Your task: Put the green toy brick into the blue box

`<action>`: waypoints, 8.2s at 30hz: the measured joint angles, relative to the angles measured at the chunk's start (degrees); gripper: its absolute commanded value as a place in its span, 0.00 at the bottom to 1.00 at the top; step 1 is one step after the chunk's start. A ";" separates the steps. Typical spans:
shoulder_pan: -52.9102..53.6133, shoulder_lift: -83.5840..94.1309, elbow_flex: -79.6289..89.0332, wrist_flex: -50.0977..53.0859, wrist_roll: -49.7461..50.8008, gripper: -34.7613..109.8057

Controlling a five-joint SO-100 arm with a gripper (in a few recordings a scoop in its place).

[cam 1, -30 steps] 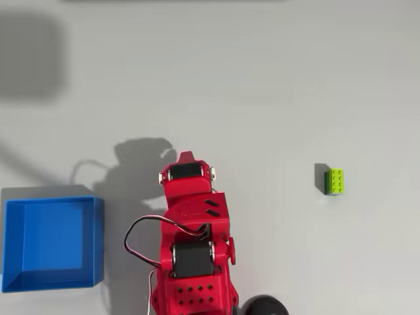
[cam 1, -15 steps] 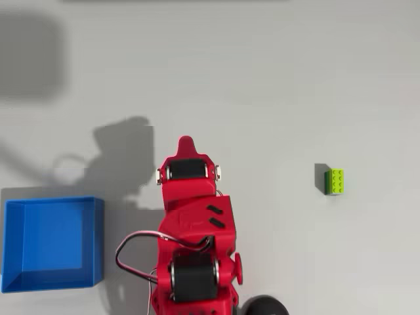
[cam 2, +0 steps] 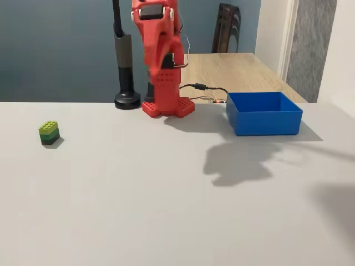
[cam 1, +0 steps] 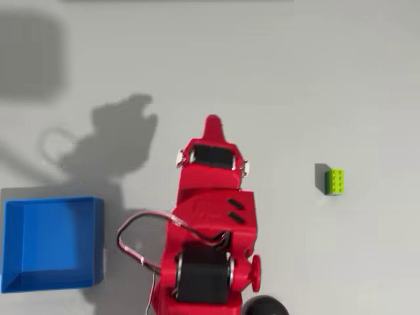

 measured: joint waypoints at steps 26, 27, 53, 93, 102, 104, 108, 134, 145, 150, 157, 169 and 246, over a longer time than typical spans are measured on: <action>31.73 -25.14 -5.80 7.03 1.32 0.48; 32.34 -26.10 -5.80 7.03 1.49 0.48; 42.45 -55.02 -21.36 -0.44 9.84 0.46; 50.45 -70.93 -19.78 -18.63 12.04 0.43; 47.37 -70.84 -18.98 -21.62 15.12 0.42; 47.20 -70.75 -18.37 -21.80 15.82 0.40; 47.20 -70.75 -18.11 -22.15 16.17 0.31; 37.71 -70.93 -42.45 -2.02 13.18 0.24; 18.54 -70.93 -54.93 11.60 7.82 0.24; 6.33 -70.93 -55.02 12.92 4.66 0.24; -10.20 -70.93 -55.02 13.80 0.70 0.24; -36.39 -71.10 -57.22 17.14 -2.99 0.24; -40.34 -64.07 -53.96 20.65 -4.22 0.24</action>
